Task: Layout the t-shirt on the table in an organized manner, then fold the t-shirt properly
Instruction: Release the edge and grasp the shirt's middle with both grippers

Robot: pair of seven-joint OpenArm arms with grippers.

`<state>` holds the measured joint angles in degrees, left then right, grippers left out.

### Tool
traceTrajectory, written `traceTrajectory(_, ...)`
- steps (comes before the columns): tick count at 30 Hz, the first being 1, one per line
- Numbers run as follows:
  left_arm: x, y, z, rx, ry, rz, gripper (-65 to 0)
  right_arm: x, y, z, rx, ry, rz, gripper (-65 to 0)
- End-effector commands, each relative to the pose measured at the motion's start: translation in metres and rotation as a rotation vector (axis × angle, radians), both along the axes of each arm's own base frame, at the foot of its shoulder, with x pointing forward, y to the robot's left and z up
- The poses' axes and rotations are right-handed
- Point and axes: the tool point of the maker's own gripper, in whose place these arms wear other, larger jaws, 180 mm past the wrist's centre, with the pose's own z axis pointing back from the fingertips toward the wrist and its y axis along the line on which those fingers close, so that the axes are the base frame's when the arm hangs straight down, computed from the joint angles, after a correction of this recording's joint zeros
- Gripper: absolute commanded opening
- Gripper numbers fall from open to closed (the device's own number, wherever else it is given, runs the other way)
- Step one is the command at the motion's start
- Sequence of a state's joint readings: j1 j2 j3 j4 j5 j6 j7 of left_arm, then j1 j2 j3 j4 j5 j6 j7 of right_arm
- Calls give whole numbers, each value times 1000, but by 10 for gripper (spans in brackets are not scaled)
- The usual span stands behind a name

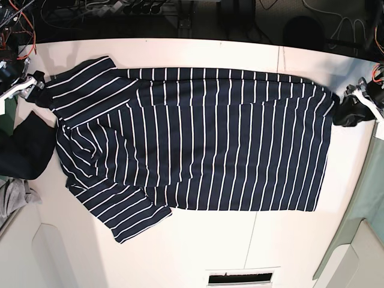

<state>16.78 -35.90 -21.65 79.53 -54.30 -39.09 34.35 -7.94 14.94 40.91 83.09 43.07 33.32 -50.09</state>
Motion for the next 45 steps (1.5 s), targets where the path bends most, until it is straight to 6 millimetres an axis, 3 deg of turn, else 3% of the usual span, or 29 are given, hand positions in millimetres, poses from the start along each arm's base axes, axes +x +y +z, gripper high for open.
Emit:
traceTrajectory(1, 15, 5, 25, 12, -75, -15, -379, 17, -9, 19, -24, -71, -3, -368)
traceTrajectory(8, 37, 5, 41, 28, -128, -25, -379, 62, -14, 46, -77, -166, -3, -368)
traceTrajectory(12, 63, 1, 38, 95, -147, -24, -379, 100, -6, 50, -85, -206, 6, -368)
traceTrajectory(18, 110, -10, 12, 191, -114, -4, -382, 158, 22, 36, -69, -207, 56, -374)
traceTrajectory(23, 139, -11, -26, 199, -13, 75, -459, 188, 34, 23, -84, -163, 67, -521)
traceTrajectory(27, 138, -19, -62, 166, 97, 105, -465, 186, 49, -5, -90, -86, 117, -639)
traceTrajectory(31, 125, -16, -84, 149, 166, 130, -554, 165, 62, -39, -136, 21, 196, -650)
traceTrajectory(34, 116, -8, -88, 171, 208, 126, -560, 153, 55, -50, -178, 54, 217, -650)
traceTrajectory(40, 102, 18, -85, 177, 259, 155, -559, 141, 33, -52, -165, 61, 175, -650)
traceTrajectory(45, 101, 18, -76, 135, 239, 106, -559, 139, 29, -51, -147, 54, 158, -650)
